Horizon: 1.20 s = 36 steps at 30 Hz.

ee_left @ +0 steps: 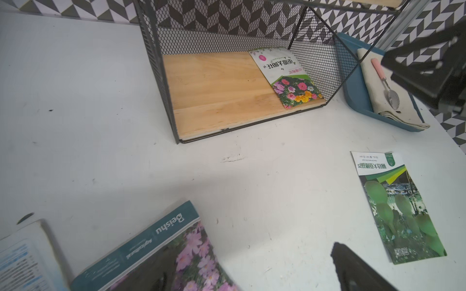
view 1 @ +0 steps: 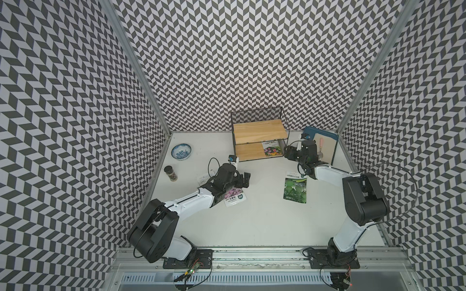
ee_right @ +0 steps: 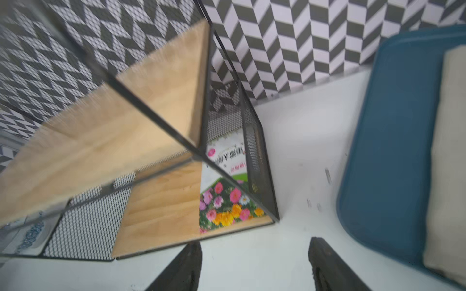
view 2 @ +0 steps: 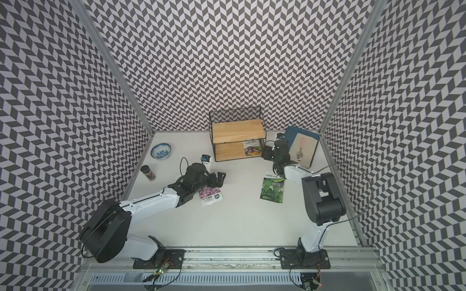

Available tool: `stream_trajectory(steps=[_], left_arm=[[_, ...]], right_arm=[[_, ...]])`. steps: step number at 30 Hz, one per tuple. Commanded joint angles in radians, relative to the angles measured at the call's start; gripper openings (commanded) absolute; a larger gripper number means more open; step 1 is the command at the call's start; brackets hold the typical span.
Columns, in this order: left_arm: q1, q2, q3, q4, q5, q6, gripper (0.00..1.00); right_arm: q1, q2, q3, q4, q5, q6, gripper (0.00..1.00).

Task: Take the seed bag off the shelf
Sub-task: Adjust the shelf at the center of the board.

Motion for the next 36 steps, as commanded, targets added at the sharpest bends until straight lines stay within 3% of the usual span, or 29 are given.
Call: stream_trajectory(steps=[1, 7, 11, 25, 36], left_arm=[[-0.011, 0.023, 0.036, 0.014, -0.025, 0.007, 1.0], [-0.011, 0.026, 0.024, 0.003, -0.03, 0.011, 1.0], [-0.011, 0.02, 0.017, -0.013, -0.036, 0.021, 1.0], [-0.011, -0.006, -0.02, -0.011, -0.04, 0.009, 1.0], [-0.011, -0.059, -0.041, -0.031, -0.049, 0.005, 1.0]], right_arm=[[0.0, 0.076, 0.076, -0.012, -0.044, -0.084, 0.71], [-0.004, 0.175, 0.182, -0.013, -0.058, -0.095, 0.71], [-0.005, 0.21, 0.213, 0.01, -0.136, -0.103, 0.69], [0.033, 0.136, 0.099, 0.098, -0.228, -0.06, 0.65], [0.081, 0.073, 0.023, 0.09, -0.172, -0.058, 0.65]])
